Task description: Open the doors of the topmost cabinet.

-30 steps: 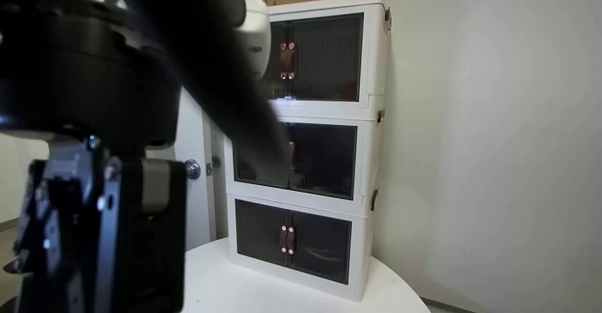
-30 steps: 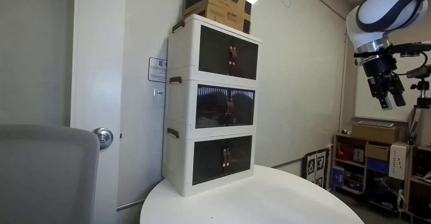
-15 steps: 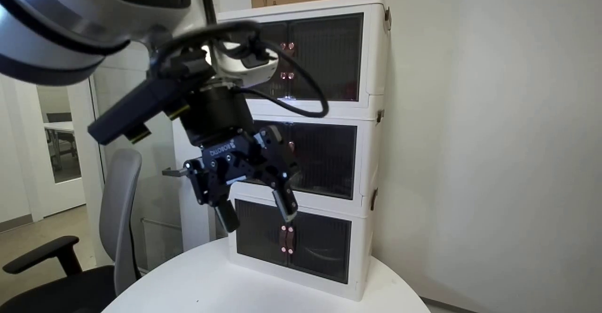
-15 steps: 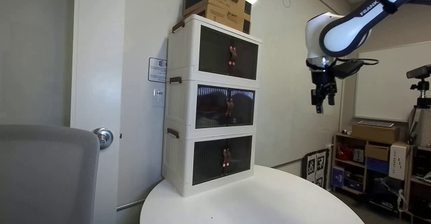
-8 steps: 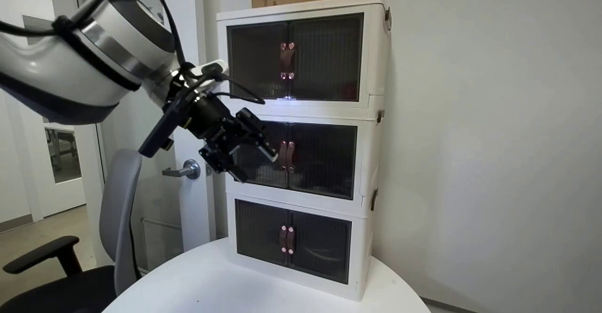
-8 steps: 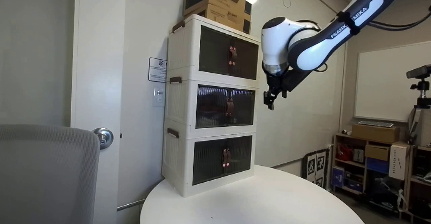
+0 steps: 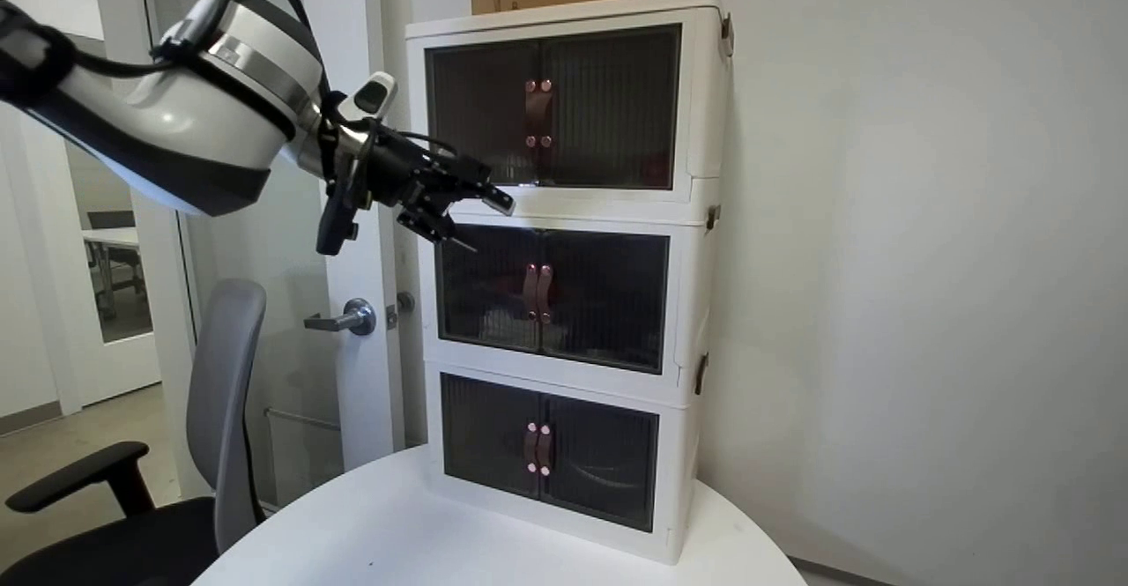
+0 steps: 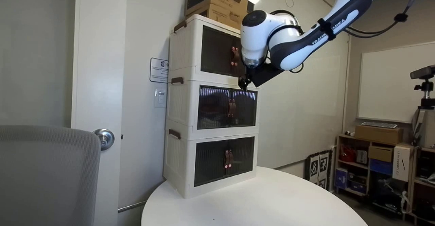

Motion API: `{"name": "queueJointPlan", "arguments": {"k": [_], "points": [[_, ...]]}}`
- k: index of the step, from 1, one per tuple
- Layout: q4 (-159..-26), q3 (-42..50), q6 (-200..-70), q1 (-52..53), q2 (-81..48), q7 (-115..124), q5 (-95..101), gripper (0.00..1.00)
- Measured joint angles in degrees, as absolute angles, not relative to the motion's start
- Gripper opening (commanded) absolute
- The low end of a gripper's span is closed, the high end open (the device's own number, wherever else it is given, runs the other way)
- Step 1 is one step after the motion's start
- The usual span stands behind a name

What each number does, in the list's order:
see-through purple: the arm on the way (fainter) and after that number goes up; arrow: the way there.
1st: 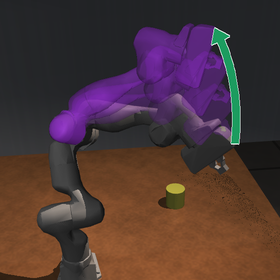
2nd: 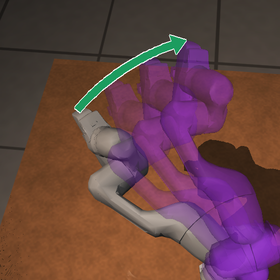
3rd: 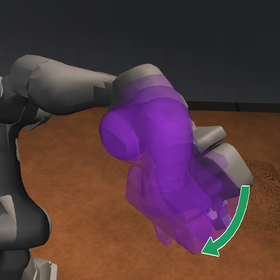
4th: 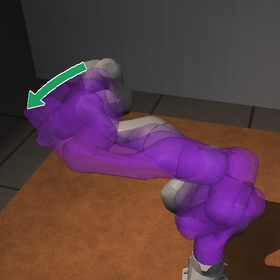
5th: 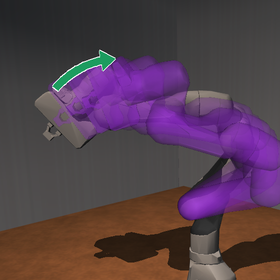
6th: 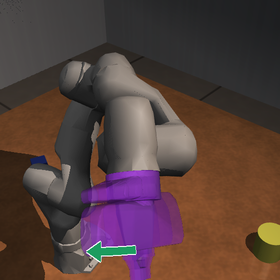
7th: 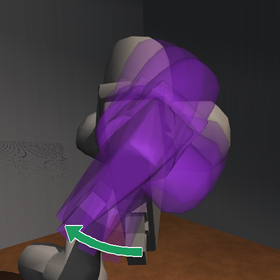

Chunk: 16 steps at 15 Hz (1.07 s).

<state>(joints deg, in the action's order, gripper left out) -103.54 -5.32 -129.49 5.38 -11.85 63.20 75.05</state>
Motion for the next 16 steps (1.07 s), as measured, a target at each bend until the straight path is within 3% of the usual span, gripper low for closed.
{"name": "queueJointPlan", "arguments": {"k": [16], "points": [[-74.85, -4.16, -121.94, 9.53, -29.5, 102.24, 112.26, 1.0]]}}
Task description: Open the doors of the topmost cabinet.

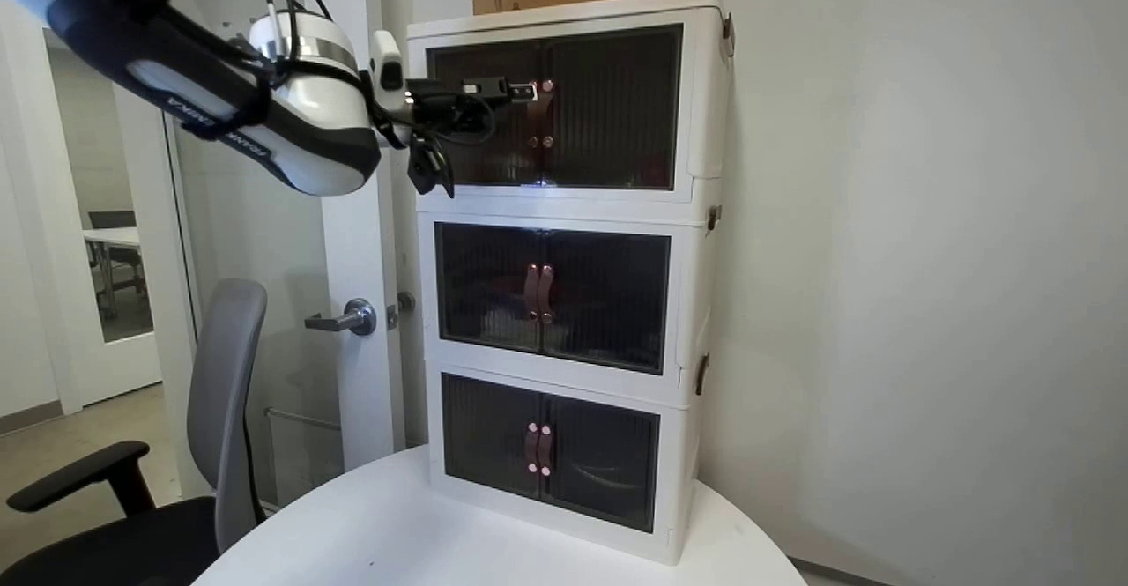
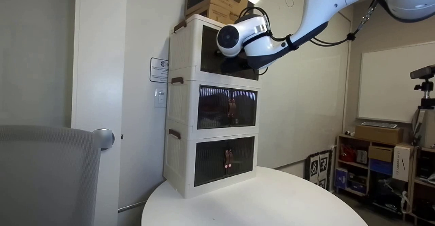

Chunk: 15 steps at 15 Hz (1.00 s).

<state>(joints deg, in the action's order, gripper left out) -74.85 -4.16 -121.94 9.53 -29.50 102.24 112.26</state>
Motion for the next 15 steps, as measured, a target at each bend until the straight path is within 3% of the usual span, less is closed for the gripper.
{"name": "queueJointPlan", "arguments": {"k": [7, 15], "points": [[-74.14, -3.7, -109.18, 10.22, -31.67, 113.97, 118.88, 1.0], [-77.38, -4.16, -115.81, 7.85, -29.48, 115.31, 114.85, 1.0]]}}
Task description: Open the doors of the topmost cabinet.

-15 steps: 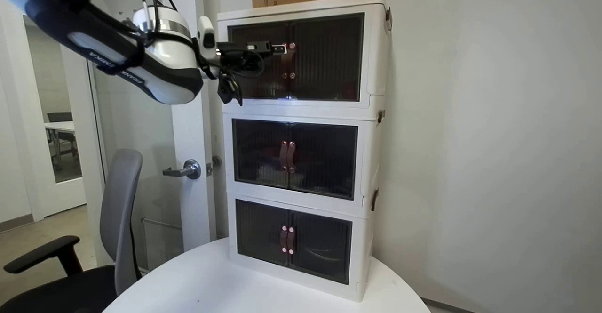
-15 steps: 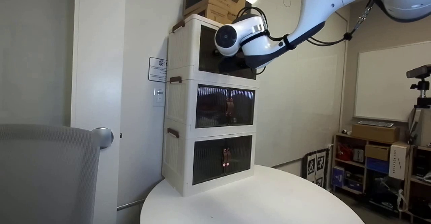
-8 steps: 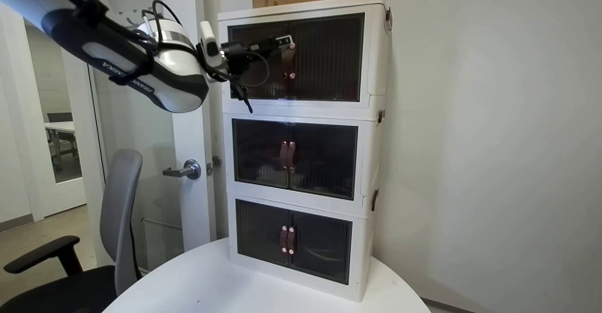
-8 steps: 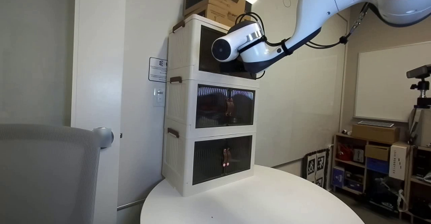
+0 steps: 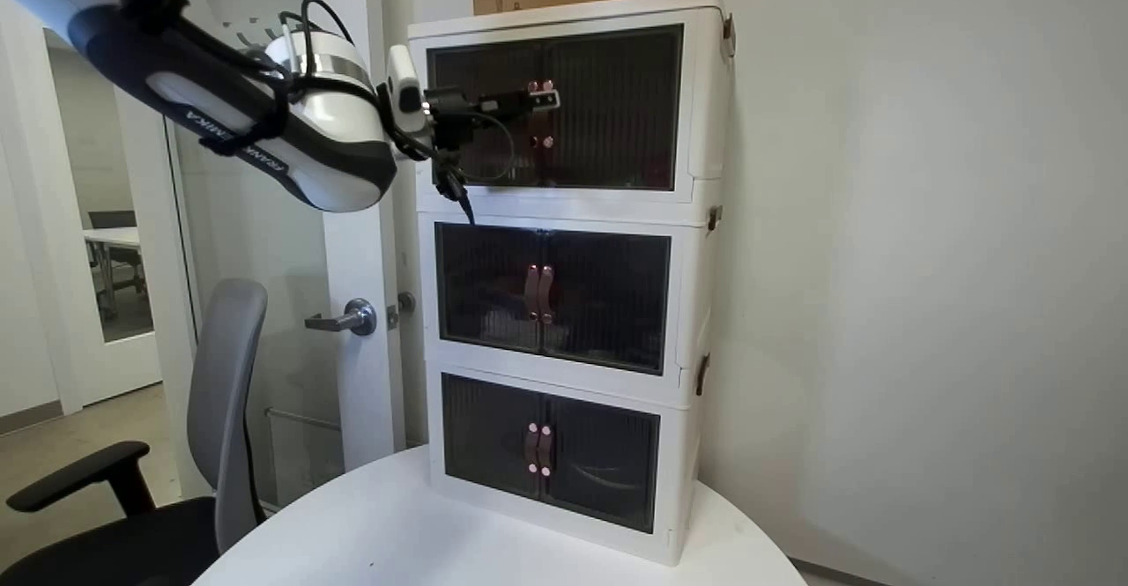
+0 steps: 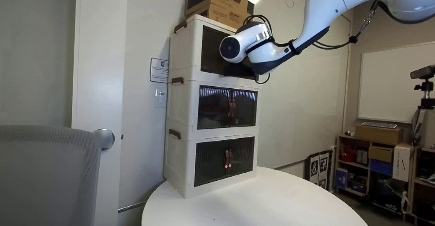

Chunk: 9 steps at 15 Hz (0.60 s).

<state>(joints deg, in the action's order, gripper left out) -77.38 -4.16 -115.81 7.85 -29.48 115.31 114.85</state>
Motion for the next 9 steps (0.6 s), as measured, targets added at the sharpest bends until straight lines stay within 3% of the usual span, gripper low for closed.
{"name": "queueJointPlan", "arguments": {"k": [9], "points": [[-83.2, -4.15, -119.76, 6.12, -25.4, 115.33, 114.56, 1.0]]}}
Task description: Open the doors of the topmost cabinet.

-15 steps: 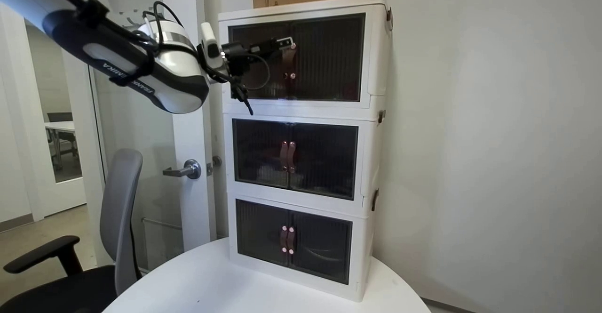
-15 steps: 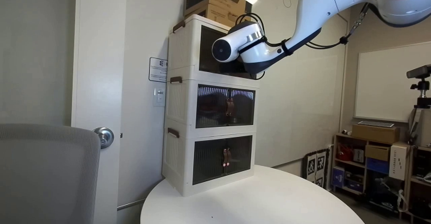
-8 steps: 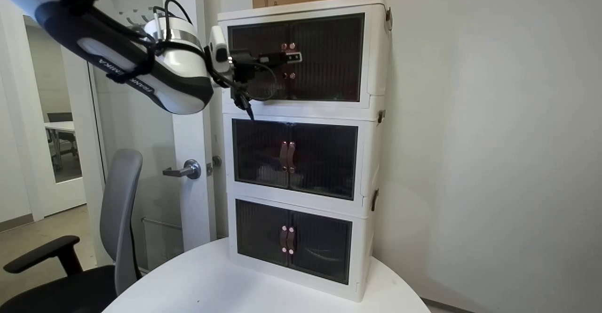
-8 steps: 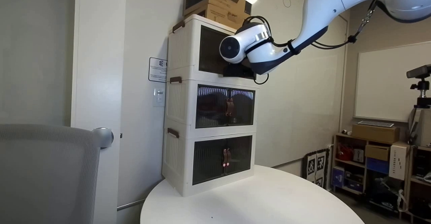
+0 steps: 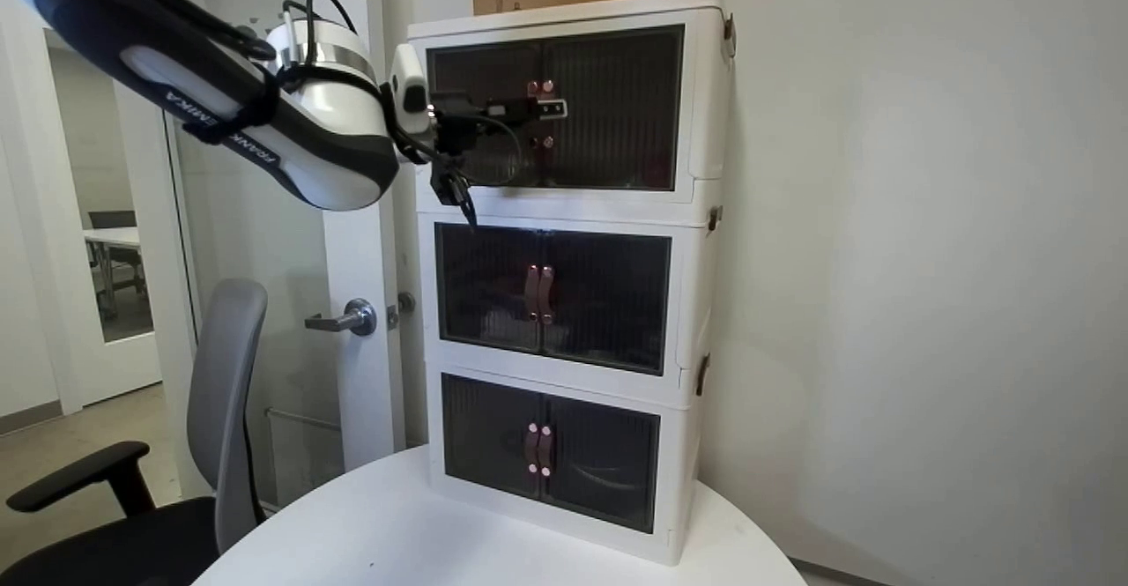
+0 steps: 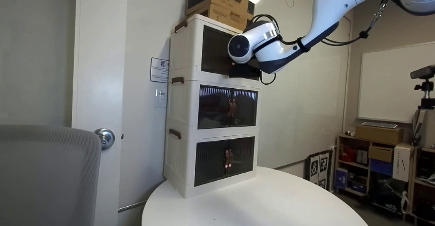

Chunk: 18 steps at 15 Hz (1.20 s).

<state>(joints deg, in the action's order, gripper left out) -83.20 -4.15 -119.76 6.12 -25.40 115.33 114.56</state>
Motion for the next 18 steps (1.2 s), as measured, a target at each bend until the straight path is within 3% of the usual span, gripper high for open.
{"name": "queueJointPlan", "arguments": {"k": [13, 18], "points": [[-98.07, -5.06, -115.95, 6.77, -15.63, 114.57, 117.77, 1.0], [-108.69, -5.83, -124.48, 6.46, -5.41, 112.72, 115.86, 1.0]]}}
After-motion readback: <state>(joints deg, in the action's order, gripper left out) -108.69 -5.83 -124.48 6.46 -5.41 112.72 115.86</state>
